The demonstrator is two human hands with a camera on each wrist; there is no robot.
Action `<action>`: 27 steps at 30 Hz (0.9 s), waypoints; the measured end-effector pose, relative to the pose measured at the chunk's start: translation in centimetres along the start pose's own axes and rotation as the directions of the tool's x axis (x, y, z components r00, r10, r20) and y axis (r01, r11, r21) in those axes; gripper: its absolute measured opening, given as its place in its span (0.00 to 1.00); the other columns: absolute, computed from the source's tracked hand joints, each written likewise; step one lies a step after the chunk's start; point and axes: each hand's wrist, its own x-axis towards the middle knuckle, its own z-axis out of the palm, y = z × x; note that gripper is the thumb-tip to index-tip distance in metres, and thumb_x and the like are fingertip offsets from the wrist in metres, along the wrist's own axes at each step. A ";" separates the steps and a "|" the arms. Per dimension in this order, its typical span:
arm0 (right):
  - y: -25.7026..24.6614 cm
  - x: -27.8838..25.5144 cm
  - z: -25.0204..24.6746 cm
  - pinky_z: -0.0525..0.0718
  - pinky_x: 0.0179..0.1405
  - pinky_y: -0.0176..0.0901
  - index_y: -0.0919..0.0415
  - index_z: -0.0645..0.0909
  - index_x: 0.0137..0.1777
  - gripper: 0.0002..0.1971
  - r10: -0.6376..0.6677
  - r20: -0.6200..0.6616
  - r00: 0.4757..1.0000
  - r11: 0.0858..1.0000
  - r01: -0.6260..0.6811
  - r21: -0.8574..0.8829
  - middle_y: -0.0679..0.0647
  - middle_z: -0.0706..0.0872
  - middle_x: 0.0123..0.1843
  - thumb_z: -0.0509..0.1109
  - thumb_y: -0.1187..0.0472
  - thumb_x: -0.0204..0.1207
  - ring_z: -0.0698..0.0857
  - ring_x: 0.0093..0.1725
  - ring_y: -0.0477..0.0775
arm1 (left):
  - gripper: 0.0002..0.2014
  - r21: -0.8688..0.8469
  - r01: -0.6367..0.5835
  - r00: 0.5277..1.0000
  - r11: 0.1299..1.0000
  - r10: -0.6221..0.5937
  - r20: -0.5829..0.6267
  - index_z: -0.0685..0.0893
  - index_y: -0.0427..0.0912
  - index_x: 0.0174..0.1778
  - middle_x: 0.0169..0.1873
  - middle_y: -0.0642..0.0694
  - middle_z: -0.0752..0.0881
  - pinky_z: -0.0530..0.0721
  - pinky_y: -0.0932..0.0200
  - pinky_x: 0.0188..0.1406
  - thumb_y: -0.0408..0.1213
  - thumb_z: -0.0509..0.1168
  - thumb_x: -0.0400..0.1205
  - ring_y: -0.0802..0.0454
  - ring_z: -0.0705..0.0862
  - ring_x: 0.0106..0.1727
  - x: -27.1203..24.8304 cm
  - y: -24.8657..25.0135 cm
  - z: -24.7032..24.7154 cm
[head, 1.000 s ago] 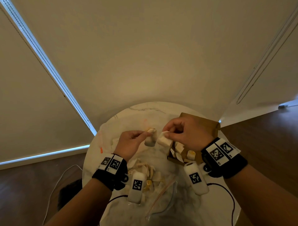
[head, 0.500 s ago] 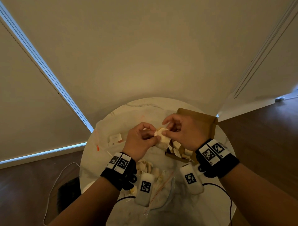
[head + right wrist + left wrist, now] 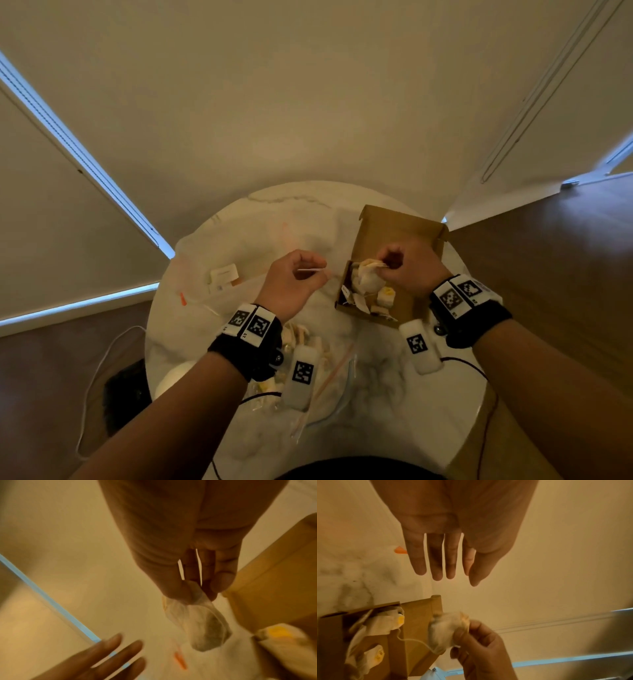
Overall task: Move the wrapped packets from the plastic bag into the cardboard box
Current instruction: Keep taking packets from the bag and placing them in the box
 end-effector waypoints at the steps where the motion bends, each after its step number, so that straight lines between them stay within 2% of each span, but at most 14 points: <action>1: 1.1 0.2 0.0 0.80 0.47 0.36 0.55 0.85 0.48 0.05 0.043 -0.016 0.999 0.999 -0.044 -0.017 0.52 0.87 0.47 0.74 0.64 0.74 0.85 0.49 0.52 | 0.06 0.009 0.021 1.000 1.000 -0.021 -0.006 0.87 0.39 0.48 0.47 0.45 0.90 0.89 0.49 0.53 0.32 0.74 0.77 0.52 0.88 0.47 -0.1 -0.5 -0.3; 3: 3.5 0.5 0.0 0.78 0.49 0.38 0.61 0.86 0.52 0.07 0.105 -0.092 0.990 0.992 -0.111 -0.067 0.57 0.88 0.50 0.74 0.63 0.75 0.84 0.51 0.54 | 0.03 0.009 0.058 0.998 0.998 -0.058 0.003 0.87 0.38 0.46 0.46 0.41 0.91 0.89 0.48 0.49 0.31 0.73 0.78 0.47 0.88 0.47 -0.3 -1.3 -0.8; 5: 5.8 0.6 0.2 0.76 0.48 0.39 0.62 0.86 0.53 0.09 0.149 -0.153 0.977 0.976 -0.170 -0.136 0.57 0.87 0.51 0.74 0.60 0.75 0.84 0.51 0.55 | 0.01 0.015 0.080 0.997 0.997 -0.080 0.018 0.87 0.39 0.44 0.46 0.37 0.91 0.89 0.51 0.45 0.31 0.72 0.79 0.43 0.89 0.47 -0.6 -2.0 -1.0; 7: 7.6 0.7 1.0 0.76 0.48 0.40 0.62 0.86 0.52 0.10 0.202 -0.153 0.967 0.952 -0.231 -0.199 0.58 0.87 0.51 0.73 0.58 0.75 0.83 0.52 0.57 | 0.01 0.027 0.104 0.994 0.994 -0.104 0.025 0.87 0.39 0.44 0.46 0.36 0.91 0.88 0.54 0.43 0.31 0.72 0.79 0.43 0.90 0.46 -0.8 -2.7 -1.1; 11: 10.5 0.4 3.3 0.83 0.51 0.48 0.59 0.86 0.50 0.08 0.262 -0.073 0.962 0.915 -0.272 -0.300 0.60 0.88 0.53 0.72 0.58 0.74 0.84 0.53 0.61 | 0.03 0.050 0.139 0.989 0.989 -0.141 0.041 0.87 0.37 0.46 0.45 0.36 0.90 0.87 0.55 0.42 0.32 0.72 0.79 0.45 0.90 0.45 -0.8 -3.4 -1.1; 14: 11.7 -0.1 4.8 0.82 0.47 0.47 0.57 0.85 0.48 0.07 0.295 -0.006 0.955 0.890 -0.277 -0.362 0.60 0.86 0.52 0.72 0.55 0.73 0.83 0.50 0.61 | 0.03 0.062 0.148 0.988 0.987 -0.151 0.043 0.87 0.37 0.47 0.44 0.36 0.90 0.88 0.54 0.43 0.32 0.71 0.79 0.44 0.90 0.45 -0.9 -3.6 -1.0; 18: 12.6 -0.5 5.4 0.82 0.58 0.46 0.42 0.84 0.55 0.10 0.361 0.157 0.919 0.790 -0.212 -0.575 0.54 0.83 0.61 0.69 0.52 0.74 0.82 0.57 0.61 | 0.03 0.060 0.147 0.987 0.987 -0.150 0.054 0.87 0.37 0.47 0.44 0.36 0.90 0.87 0.52 0.44 0.31 0.72 0.79 0.45 0.89 0.45 -0.9 -3.7 -1.3; 22: 12.3 -0.4 4.6 0.76 0.67 0.48 0.38 0.83 0.58 0.14 0.388 0.205 0.899 0.775 -0.198 -0.600 0.49 0.81 0.66 0.66 0.55 0.75 0.79 0.63 0.60 | 0.02 0.096 0.129 0.989 0.987 -0.135 0.060 0.87 0.38 0.46 0.44 0.38 0.90 0.88 0.54 0.42 0.32 0.72 0.79 0.45 0.90 0.45 -1.0 -3.7 -1.6; 25: 11.4 -0.4 4.0 0.73 0.69 0.49 0.39 0.81 0.58 0.15 0.364 0.187 0.912 0.785 -0.193 -0.588 0.49 0.81 0.67 0.65 0.57 0.74 0.78 0.64 0.58 | 0.00 0.211 0.089 0.987 0.973 -0.114 0.113 0.87 0.42 0.45 0.43 0.41 0.90 0.88 0.55 0.40 0.34 0.71 0.80 0.47 0.90 0.42 -1.0 -4.2 -1.9; 27: 10.4 -0.8 3.8 0.77 0.64 0.49 0.44 0.83 0.58 0.14 0.290 0.148 0.945 0.818 -0.165 -0.550 0.51 0.84 0.62 0.64 0.58 0.75 0.80 0.60 0.58 | 0.01 0.455 -0.013 0.972 0.890 -0.096 0.215 0.86 0.46 0.45 0.43 0.47 0.89 0.82 0.67 0.37 0.37 0.71 0.80 0.55 0.87 0.39 -1.3 -5.0 -2.4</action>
